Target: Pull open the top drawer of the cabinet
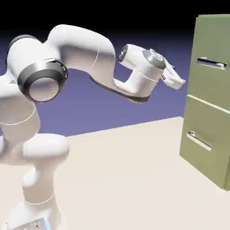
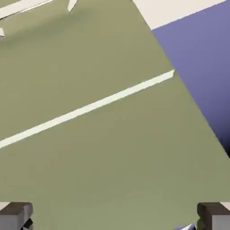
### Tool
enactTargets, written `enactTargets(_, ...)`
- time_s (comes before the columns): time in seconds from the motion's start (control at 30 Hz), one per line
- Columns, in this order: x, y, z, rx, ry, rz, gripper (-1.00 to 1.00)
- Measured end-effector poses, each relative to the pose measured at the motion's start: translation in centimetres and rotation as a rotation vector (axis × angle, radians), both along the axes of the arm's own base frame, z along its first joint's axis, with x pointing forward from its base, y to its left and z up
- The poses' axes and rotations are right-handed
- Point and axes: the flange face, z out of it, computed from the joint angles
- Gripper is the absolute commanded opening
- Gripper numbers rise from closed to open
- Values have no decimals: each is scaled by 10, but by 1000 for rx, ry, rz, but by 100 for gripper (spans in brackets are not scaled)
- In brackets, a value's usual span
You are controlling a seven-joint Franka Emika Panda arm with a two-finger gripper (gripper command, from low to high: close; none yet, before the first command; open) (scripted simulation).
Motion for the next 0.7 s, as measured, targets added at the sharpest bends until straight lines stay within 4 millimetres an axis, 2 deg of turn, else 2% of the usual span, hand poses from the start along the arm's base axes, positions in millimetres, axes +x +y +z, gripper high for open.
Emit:
enactTargets(0.4, 50, -9, -5, -945, -182, 200, 0)
enactTargets(0.7, 83, -18, 8, -1709, -290, 266, 0)
